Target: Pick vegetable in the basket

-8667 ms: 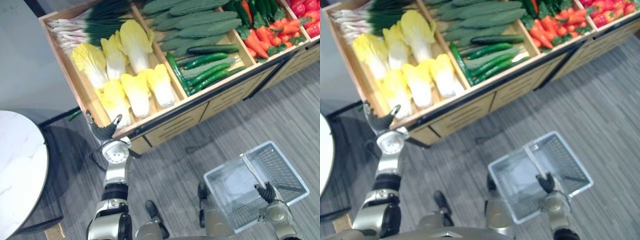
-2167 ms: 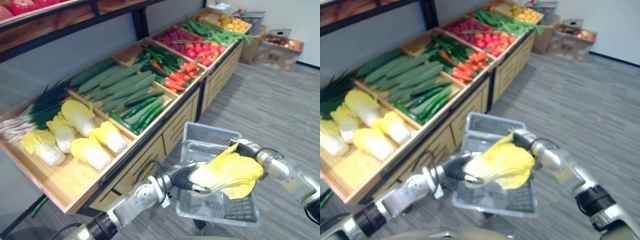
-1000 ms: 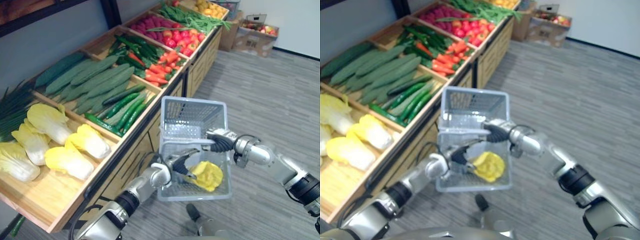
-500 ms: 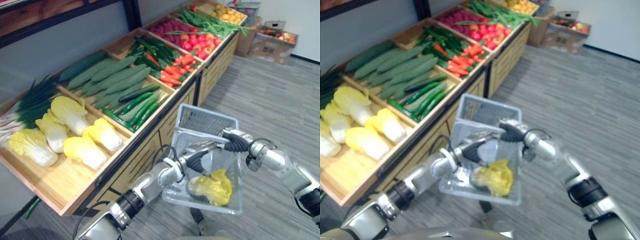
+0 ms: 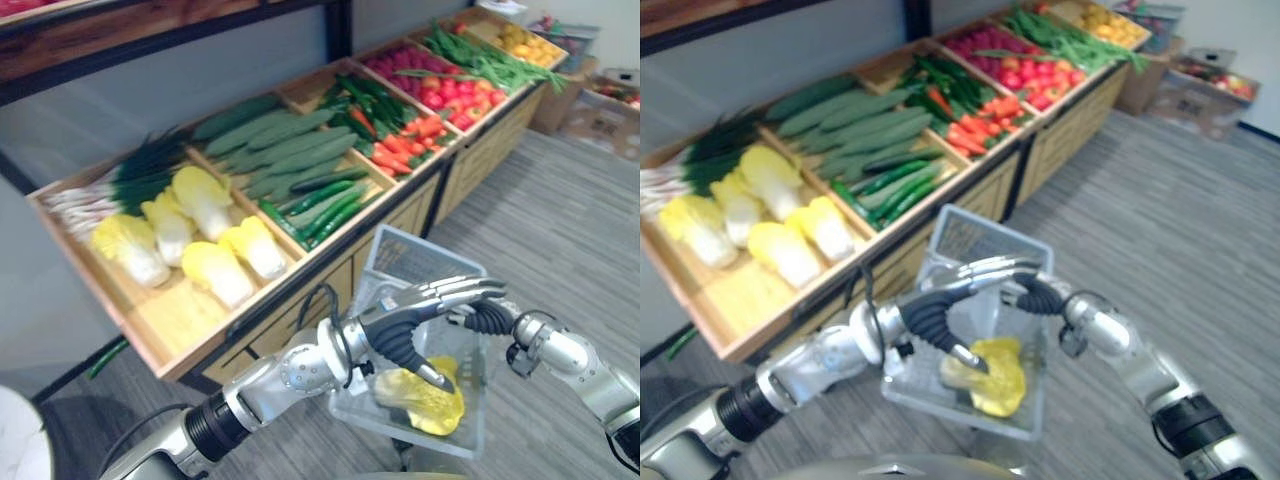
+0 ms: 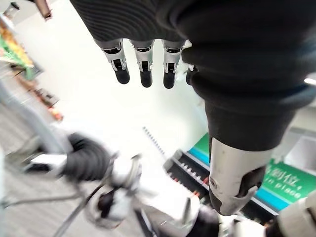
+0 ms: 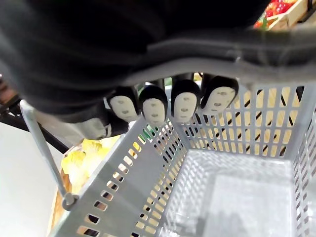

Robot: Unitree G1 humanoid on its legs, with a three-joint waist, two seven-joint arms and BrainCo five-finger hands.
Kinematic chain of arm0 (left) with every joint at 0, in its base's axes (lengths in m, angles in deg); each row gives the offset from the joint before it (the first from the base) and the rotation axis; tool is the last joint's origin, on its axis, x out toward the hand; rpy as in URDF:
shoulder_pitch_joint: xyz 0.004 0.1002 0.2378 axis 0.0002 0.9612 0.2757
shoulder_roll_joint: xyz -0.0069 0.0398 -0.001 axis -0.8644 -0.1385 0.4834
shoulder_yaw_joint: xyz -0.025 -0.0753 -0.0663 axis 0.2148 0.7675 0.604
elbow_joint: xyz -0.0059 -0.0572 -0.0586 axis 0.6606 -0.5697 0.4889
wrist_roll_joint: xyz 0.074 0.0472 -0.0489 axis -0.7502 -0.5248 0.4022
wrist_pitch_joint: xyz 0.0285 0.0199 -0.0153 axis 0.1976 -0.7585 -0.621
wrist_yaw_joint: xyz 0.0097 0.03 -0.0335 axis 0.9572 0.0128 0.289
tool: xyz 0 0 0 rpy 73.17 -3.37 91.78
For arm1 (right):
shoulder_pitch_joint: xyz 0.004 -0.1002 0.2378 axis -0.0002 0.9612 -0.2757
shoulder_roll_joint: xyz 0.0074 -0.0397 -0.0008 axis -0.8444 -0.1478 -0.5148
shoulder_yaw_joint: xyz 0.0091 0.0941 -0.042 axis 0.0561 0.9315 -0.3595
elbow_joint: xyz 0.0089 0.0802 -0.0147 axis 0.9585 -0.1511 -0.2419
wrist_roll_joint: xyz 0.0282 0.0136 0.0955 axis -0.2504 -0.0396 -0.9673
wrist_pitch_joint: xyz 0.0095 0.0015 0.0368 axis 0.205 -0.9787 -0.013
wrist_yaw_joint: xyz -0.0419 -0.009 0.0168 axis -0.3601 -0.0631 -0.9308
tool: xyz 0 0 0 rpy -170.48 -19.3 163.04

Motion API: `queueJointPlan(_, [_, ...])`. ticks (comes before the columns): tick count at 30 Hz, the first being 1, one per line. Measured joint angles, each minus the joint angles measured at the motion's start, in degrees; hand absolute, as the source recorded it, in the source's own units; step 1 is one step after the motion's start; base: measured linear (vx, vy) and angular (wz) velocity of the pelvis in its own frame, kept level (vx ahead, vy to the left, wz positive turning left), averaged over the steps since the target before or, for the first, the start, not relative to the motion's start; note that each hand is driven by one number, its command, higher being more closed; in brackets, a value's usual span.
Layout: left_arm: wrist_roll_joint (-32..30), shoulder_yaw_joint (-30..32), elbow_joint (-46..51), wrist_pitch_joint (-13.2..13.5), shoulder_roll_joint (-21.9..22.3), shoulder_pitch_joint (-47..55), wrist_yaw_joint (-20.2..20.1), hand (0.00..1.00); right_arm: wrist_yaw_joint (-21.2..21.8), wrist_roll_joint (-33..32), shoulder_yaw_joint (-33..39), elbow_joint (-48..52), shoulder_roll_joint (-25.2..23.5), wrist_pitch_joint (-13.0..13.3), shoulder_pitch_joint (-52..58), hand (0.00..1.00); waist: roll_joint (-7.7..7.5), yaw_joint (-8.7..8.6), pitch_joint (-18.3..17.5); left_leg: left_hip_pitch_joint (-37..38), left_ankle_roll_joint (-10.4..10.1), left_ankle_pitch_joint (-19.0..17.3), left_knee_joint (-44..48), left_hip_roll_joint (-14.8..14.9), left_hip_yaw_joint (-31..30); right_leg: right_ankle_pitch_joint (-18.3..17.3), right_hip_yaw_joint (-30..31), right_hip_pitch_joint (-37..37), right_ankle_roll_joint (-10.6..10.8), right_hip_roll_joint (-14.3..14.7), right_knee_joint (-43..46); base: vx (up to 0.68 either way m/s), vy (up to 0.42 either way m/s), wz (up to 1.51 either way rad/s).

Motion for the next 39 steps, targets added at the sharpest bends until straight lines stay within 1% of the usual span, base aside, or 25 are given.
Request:
queueJointPlan(1, [1.38, 0.66, 0.69, 0.42, -0.27, 0.28, 0.01, 0.0, 0.01, 0.05, 0.4, -1.23, -0.05, -0.02, 1.34, 1.0, -0.05, 0.52, -0.64, -0.52, 0.33, 0.23, -0.4, -0.31, -1.05, -0.07, -0.98, 0.05, 0.01, -0.41, -0.02, -0.07, 0.014, 0.54])
queueJointPlan(2, [2.6, 1.05, 1.12, 0.52, -0.63, 0.46, -0.02, 0.0, 0.01, 0.11, 0.91, -2.12, -0.24, -0.08, 2.19, 1.0, -0.16, 0.59, -0.95, -0.83, 0.59, 0.42, -0.81, -0.6, -1.73, -0.21, -1.61, 0.12, 0.02, -0.78, -0.02, -0.06, 0.011, 0.67])
queueJointPlan(3, [5.21, 3.0, 2.25, 0.57, -1.57, 1.87, -0.16, 0.0, 0.02, 0.37, 2.84, -4.28, -1.14, -0.58, 3.78, 1.0, -0.26, 0.84, -1.16, -1.5, 1.27, 1.02, -2.0, -1.43, -3.82, -0.49, -3.53, 0.64, 0.12, -1.79, -0.02, -0.06, 0.011, 0.65])
queueJointPlan(5, [8.14, 4.73, 2.69, 0.59, -1.79, 3.61, -0.35, 0.0, 0.0, 0.88, 4.73, -5.41, -1.83, -1.14, 5.01, 1.0, -0.25, 0.88, -1.44, -1.81, 1.53, 1.58, -2.89, -2.01, -4.46, -0.67, -4.6, 0.72, 0.35, -2.45, -0.02, -0.05, 0.02, 0.55])
queueJointPlan(6, [11.75, 6.9, 3.17, 0.57, -1.82, 5.58, -0.88, 0.0, -0.09, 1.74, 7.19, -7.12, -2.85, -1.41, 6.07, 1.0, -0.27, 1.54, -1.5, -2.37, 2.02, 2.36, -3.96, -2.84, -5.85, -0.88, -5.93, 0.86, 0.52, -3.33, -0.02, -0.05, 0.021, 0.53])
queueJointPlan(9, [15.25, 10.45, 4.94, 0.55, -1.69, 8.51, -1.49, 0.0, -0.23, 2.24, 11.14, -11.26, -5.52, -1.52, 7.79, 1.0, -0.59, 2.16, -2.3, -3.44, 2.77, 4.39, -7.02, -4.6, -8.74, -1.11, -8.69, 0.83, 0.83, -4.75, -0.12, -0.03, 0.013, 0.58])
queueJointPlan(10, [17.19, 12.59, 5.66, 0.54, -1.42, 10.07, -1.85, 0.0, -1.07, 2.29, 12.55, -13.77, -6.94, -1.94, 8.16, 1.0, -0.77, 2.29, -2.63, -3.77, 3.15, 5.55, -8.85, -5.48, -10.38, -1.11, -10.17, 1.04, 0.83, -5.36, -0.45, -0.02, 0.011, 0.64])
queueJointPlan(12, [18.69, 16.51, 6.26, 0.52, -1.12, 12.69, -1.9, 0.0, -2.28, 2.45, 15.34, -18.25, -9.63, -2.42, 8.26, 1.0, -0.96, 2.58, -2.72, -3.79, 3.68, 7.34, -11.6, -6.69, -12.36, -1.13, -12.06, 1.67, 0.87, -6.04, -0.89, -0.03, 0.012, 0.65])
queueJointPlan(13, [18.71, 20.11, 6.34, 0.43, -0.88, 14.82, -1.76, 0.0, -3.34, 3.3, 18.0, -21.53, -11.44, -3.13, 8.34, 1.0, -0.95, 3.01, -2.76, -3.88, 4.1, 8.84, -14.01, -7.62, -14.18, -1.25, -13.62, 1.9, 1.03, -6.56, -1.02, -0.03, 0.01, 0.58])
queueJointPlan(14, [18.71, 21.65, 6.34, 0.43, -0.62, 15.7, -1.74, 0.0, -4.0, 3.79, 19.06, -23.05, -12.19, -3.26, 8.29, 1.0, -1.01, 3.14, -2.73, -3.97, 4.24, 9.44, -14.96, -8.04, -15.17, -1.4, -14.1, 1.97, 1.22, -6.83, -1.09, -0.04, 0.012, 0.71])
queueJointPlan(15, [18.56, 24.85, 6.33, 0.37, 0.26, 17.68, -1.29, 0.0, -5.1, 4.56, 21.22, -26.33, -13.85, -3.64, 8.27, 1.0, -1.14, 3.35, -2.8, -4.36, 4.61, 10.78, -16.81, -8.76, -17.02, -1.68, -15.66, 2.11, 1.57, -7.23, -1.25, -0.03, 0.005, 0.7])
queueJointPlan(19, [17.73, 35.87, 4.33, -0.69, 6.44, 23.32, 0.73, 0.0, -7.91, 5.47, 28.8, -36.91, -18.86, -4.97, 7.96, 1.0, -1.48, 3.87, -2.97, -7.46, 5.7, 12.2, -16.81, -9.84, -23.07, -2.0, -20.81, 3.05, 1.75, -8.72, -1.96, 0.01, -0.01, 0.79])
queueJointPlan(21, [14.59, 45.06, 0.05, -2.16, 12.35, 25.75, 4.2, 0.0, -10.64, 6.65, 34.95, -42.76, -22.33, -6.26, 7.63, 1.0, -1.6, 4.04, -2.96, -9.17, 6.61, 13.03, -16.81, -10.61, -26.88, -2.13, -24.37, 3.74, 1.75, -9.75, -2.1, 0.01, 0.02, 0.82])
queueJointPlan(22, [13.45, 47.47, -1.03, -2.73, 13.78, 26.23, 5.38, 0.0, -11.36, 6.65, 36.37, -43.97, -23.09, -6.51, 7.62, 1.0, -1.67, 4.18, -2.99, -9.69, 6.8, 13.24, -16.81, -10.83, -27.74, -2.13, -25.05, 3.73, 1.74, -9.95, -2.13, 0.01, 0.026, 0.67])
queueJointPlan(23, [11.69, 51.55, -3.02, -4.01, 16.26, 27.26, 7.59, 0.0, -12.66, 6.65, 38.89, -45.41, -24.26, -7.01, 7.68, 1.0, -1.74, 4.26, -3.01, -10.65, 6.96, 13.49, -16.81, -11.1, -29.14, -2.13, -26.37, 3.76, 1.74, -10.29, -2.27, 0.0, 0.034, 0.53])
queueJointPlan(25, [8.2, 56.56, -5.47, -5.99, 18.99, 28.31, 10.59, 0.0, -14.01, 6.64, 41.73, -48.04, -25.46, -7.71, 7.65, 1.0, -2.05, 4.37, -2.99, -11.71, 7.29, 13.92, -16.81, -11.42, -30.95, -2.14, -28.15, 3.94, 1.74, -10.66, -2.39, 0.0, 0.033, 0.5])
queueJointPlan(27, [1.59, 61.37, -11.2, -7.47, 19.69, 29.16, 13.55, 0.0, -15.47, 6.64, 45.01, -49.56, -27.42, -8.52, 8.12, 1.0, -2.37, 4.42, -3.04, -11.71, 7.23, 13.95, -16.81, -11.88, -32.81, -2.58, -30.02, 5.12, 1.16, -10.74, -2.54, 0.01, 0.042, 0.41])
queueJointPlan(28, [0.39, 62.68, -13.07, -8.04, 19.93, 29.11, 14.18, 0.0, -15.82, 6.62, 45.53, -49.94, -27.91, -8.54, 8.16, 1.0, -2.42, 4.38, -3.1, -11.59, 7.24, 13.95, -16.81, -11.88, -33.16, -2.76, -30.31, 5.5, 1.05, -10.73, -2.55, 0.01, 0.029, 0.35])
queueJointPlan(30, [-1.87, 68.06, -20.16, -10.76, 21.53, 28.96, 17.09, 0.0, -16.65, 6.56, 47.5, -51.44, -29.76, -8.64, 8.22, 1.0, -2.73, 4.19, -3.46, -11.72, 7.26, 13.96, -16.82, -11.92, -34.41, -3.77, -31.36, 5.88, 0.91, -10.69, -2.55, 0.0, 0.008, 0.19])
queueJointPlan(31, [-1.87, 69.09, -22.23, -11.26, 21.64, 28.96, 17.75, 0.0, -16.88, 6.55, 47.74, -51.5, -30.25, -8.73, 8.35, 1.0, -2.76, 4.17, -3.46, -11.74, 7.26, 13.96, -16.82, -11.91, -34.67, -3.81, -31.55, 6.02, 0.89, -10.66, -2.58, 0.01, 0.008, 0.16])
queueJointPlan(33, [-1.07, 72.82, -31.46, -13.59, 21.65, 29.02, 18.96, 0.0, -17.51, 6.17, 47.85, -51.49, -32.16, -9.15, 9.47, 1.0, -2.86, 3.77, -3.67, -11.69, 7.37, 13.89, -16.82, -11.94, -35.67, -4.17, -32.57, 6.73, 0.99, -10.64, -2.73, 0.02, 0.009, 0.18])
queueJointPlan(35, [-0.88, 74.42, -36.47, -14.86, 21.66, 29.03, 18.91, 0.0, -17.55, 5.93, 47.87, -51.49, -33.36, -9.89, 9.84, 1.0, -3.0, 3.82, -3.8, -11.69, 7.43, 13.82, -16.82, -11.92, -35.7, -4.29, -32.67, 6.86, 0.99, -10.63, -2.73, 0.03, 0.009, 0.05])
queueJointPlan(36, [-0.87, 75.02, -41.22, -15.77, 21.65, 29.12, 18.93, 0.0, -17.59, 5.81, 47.87, -51.49, -34.41, -10.21, 9.9, 1.0, -3.04, 3.8, -3.82, -11.67, 7.4, 13.79, -16.82, -11.95, -35.71, -4.33, -32.75, 6.97, 0.95, -10.67, -2.76, 0.04, 0.009, 0.02])
queueJointPlan(38, [-0.91, 75.26, -48.12, -16.91, 21.72, 29.23, 18.74, 0.0, -17.62, 5.74, 47.88, -51.49, -35.78, -10.65, 9.98, 1.0, -3.09, 3.75, -3.9, -11.61, 7.31, 13.72, -16.83, -12.03, -35.69, -4.42, -32.75, 7.06, 0.95, -10.74, -2.81, 0.04, 0.012, 0.0])
queueJointPlan(39, [-0.9, 75.82, -53.27, -17.16, 21.93, 29.22, 18.27, 0.0, -17.62, 5.71, 47.84, -51.49, -36.76, -10.71, 9.87, 1.0, -3.2, 3.7, -4.05, -11.58, 7.32, 13.54, -16.83, -12.03, -35.63, -4.5, -32.73, 7.07, 0.95, -10.73, -2.86, 0.04, 0.009, -0.02])
